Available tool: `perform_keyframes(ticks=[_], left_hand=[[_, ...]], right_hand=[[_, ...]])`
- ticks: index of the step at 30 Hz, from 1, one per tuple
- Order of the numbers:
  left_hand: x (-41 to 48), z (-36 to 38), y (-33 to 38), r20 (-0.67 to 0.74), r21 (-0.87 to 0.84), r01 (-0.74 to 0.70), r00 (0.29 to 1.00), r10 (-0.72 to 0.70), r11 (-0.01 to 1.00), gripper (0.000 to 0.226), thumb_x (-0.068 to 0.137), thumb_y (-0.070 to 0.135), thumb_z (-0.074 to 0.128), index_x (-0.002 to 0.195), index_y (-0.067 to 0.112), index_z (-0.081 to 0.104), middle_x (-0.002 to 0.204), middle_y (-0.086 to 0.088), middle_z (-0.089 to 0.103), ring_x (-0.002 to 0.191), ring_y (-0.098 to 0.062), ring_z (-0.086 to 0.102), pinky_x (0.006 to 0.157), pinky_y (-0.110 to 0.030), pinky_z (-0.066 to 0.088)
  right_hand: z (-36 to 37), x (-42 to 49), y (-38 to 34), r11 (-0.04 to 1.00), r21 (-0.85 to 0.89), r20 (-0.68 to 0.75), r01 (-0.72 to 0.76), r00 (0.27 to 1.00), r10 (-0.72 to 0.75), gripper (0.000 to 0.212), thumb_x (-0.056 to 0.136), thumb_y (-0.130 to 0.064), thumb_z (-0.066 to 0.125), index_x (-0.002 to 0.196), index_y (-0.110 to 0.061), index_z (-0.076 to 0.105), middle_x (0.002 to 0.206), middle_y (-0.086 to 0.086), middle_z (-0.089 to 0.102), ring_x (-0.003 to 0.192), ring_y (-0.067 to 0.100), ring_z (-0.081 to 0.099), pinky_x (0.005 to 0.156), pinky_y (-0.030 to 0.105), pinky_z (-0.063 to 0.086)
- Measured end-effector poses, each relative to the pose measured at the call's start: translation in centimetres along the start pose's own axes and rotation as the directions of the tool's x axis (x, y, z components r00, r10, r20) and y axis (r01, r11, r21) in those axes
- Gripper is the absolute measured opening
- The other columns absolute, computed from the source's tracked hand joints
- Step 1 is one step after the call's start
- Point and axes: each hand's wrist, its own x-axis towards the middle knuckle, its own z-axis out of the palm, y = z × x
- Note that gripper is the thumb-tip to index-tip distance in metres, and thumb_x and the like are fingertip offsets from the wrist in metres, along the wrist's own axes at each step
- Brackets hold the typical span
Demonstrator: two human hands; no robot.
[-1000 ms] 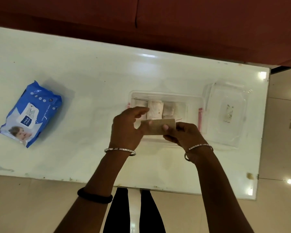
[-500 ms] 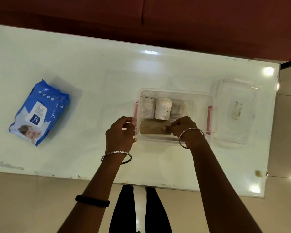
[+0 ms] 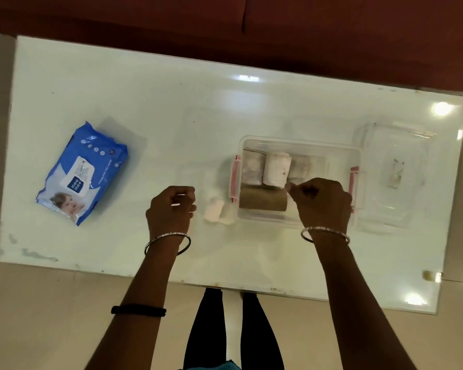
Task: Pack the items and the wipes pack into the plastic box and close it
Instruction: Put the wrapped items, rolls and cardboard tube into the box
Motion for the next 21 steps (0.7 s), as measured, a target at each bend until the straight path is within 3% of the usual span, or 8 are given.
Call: perform_keyframes(ticks=[3,5,8,11,14,16,18,21], left_hand=[[0.3,-0.8,-2.1,0.023,0.170,0.010,1.000,-0.014,0.985,0.012,0.082,0.013,0.067,0.088,0.022,0.073,0.079,-0.005,0.072,0.077,-0.027,0.071,0.079,-0.047,0.058],[0.2,-0.5,-3.0,0.047,0.259,-0.017,0.999,0.005,0.966,0.013,0.080,0.017,0.070,0.091,0.023,0.072,0.083,-0.002,0.073,0.078,-0.024,0.071,0.076,-0.038,0.058],[0.0,0.7,-3.6,0.099,0.330,-0.091,0.993,0.062,0.940,0.023,0.078,0.022,0.074,0.100,0.022,0.070,0.090,0.000,0.073,0.077,-0.017,0.070,0.065,-0.018,0.048],[0.3,2.1,-3.5,0.150,0.359,-0.137,0.985,0.088,0.923,0.034,0.077,0.024,0.076,0.109,0.018,0.067,0.098,-0.003,0.070,0.080,-0.020,0.068,0.072,-0.026,0.053],[0.9,3.1,-3.2,0.136,0.366,-0.145,0.986,0.101,0.919,0.033,0.072,0.028,0.079,0.101,0.018,0.067,0.091,-0.003,0.071,0.079,-0.020,0.068,0.073,-0.032,0.055],[1.2,3.6,-3.1,0.139,0.362,-0.139,0.986,0.094,0.922,0.033,0.068,0.030,0.082,0.095,0.019,0.067,0.086,0.000,0.072,0.078,-0.017,0.068,0.071,-0.029,0.053],[1.6,3.9,-3.2,0.164,0.368,-0.124,0.984,0.067,0.921,0.035,0.067,0.030,0.083,0.095,0.017,0.068,0.086,0.000,0.074,0.079,-0.017,0.069,0.072,-0.028,0.053],[2.0,3.7,-3.4,0.197,0.372,-0.087,0.980,0.013,0.924,0.036,0.066,0.029,0.083,0.097,0.014,0.071,0.089,-0.004,0.074,0.082,-0.020,0.069,0.076,-0.030,0.055]], right_hand=[[-0.4,-4.0,-1.0,0.968,0.135,-0.083,0.211,0.976,-0.201,0.011,0.083,-0.027,0.071,0.073,-0.023,0.067,0.062,-0.017,0.061,0.058,-0.005,0.058,0.057,0.003,0.037],[0.9,-6.8,-1.2,0.945,0.236,0.002,0.225,0.973,-0.232,0.010,0.083,-0.027,0.071,0.075,-0.021,0.069,0.063,-0.013,0.067,0.058,-0.002,0.064,0.062,0.006,0.047],[4.3,-10.1,-0.9,0.955,0.295,0.248,0.029,0.963,-0.106,0.013,0.084,-0.032,0.070,0.078,-0.021,0.072,0.067,-0.008,0.073,0.062,0.005,0.069,0.067,0.030,0.059],[8.1,-11.4,-0.3,0.938,0.251,0.399,-0.237,0.909,0.123,0.019,0.084,-0.026,0.070,0.102,-0.021,0.072,0.093,-0.004,0.075,0.080,0.009,0.071,0.084,0.033,0.058],[11.1,-10.8,-0.6,0.757,0.403,0.419,-0.514,0.839,0.347,0.040,0.082,-0.019,0.072,0.120,-0.019,0.059,0.107,0.002,0.070,0.092,0.020,0.070,0.092,0.038,0.055],[12.4,-9.9,-1.2,0.691,0.474,0.358,-0.545,0.837,0.414,0.033,0.080,-0.018,0.073,0.111,-0.016,0.061,0.099,0.003,0.072,0.088,0.023,0.070,0.086,0.037,0.056],[13.2,-9.1,-1.9,0.669,0.512,0.333,-0.539,0.842,0.424,0.014,0.077,-0.020,0.074,0.086,-0.013,0.065,0.080,0.003,0.071,0.078,0.024,0.067,0.079,0.036,0.053],[14.1,-8.4,-2.6,0.613,0.569,0.389,-0.549,0.836,0.387,0.010,0.080,-0.014,0.073,0.074,-0.009,0.067,0.070,0.007,0.064,0.076,0.026,0.061,0.086,0.046,0.055]])
